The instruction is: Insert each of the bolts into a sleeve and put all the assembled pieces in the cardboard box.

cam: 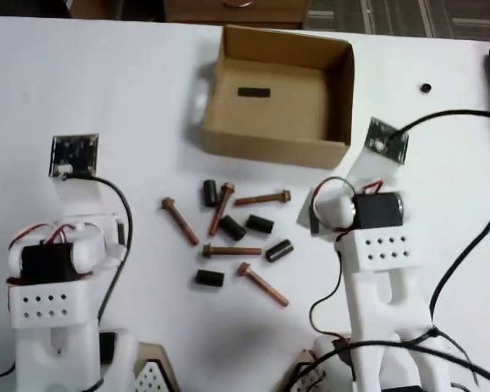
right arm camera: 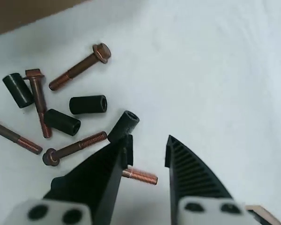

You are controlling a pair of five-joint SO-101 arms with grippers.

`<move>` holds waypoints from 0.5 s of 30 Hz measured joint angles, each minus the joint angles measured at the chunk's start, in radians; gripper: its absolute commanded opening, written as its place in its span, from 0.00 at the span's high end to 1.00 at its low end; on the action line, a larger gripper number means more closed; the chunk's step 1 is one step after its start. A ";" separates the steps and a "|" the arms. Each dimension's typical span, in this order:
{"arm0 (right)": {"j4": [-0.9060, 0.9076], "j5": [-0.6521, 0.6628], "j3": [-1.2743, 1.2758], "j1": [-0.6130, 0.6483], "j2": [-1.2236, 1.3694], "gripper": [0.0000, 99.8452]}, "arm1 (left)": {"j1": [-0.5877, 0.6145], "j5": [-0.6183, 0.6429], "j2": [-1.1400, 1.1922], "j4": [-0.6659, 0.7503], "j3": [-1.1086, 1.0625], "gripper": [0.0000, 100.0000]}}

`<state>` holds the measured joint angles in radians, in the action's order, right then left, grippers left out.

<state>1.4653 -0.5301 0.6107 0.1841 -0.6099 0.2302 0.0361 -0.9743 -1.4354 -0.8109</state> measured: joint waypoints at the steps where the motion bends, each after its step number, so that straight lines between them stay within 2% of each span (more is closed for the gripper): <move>1: -0.006 -0.021 0.026 0.017 0.000 0.88 | 0.000 0.000 0.000 0.005 0.000 0.98; 4: -0.021 -0.115 0.087 0.068 0.000 0.88 | 0.000 -0.002 0.000 0.005 0.000 0.98; 8: -0.130 -0.278 0.123 0.089 0.000 0.88 | 0.002 -0.002 0.000 0.026 0.000 0.98; 15: -0.373 -0.503 0.241 0.267 0.000 0.88 | 0.000 -0.003 0.000 0.078 0.000 0.98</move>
<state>1.0925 -1.0334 0.8516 0.4511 -0.6099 0.2302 0.0330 -0.9743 -1.3571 -0.8109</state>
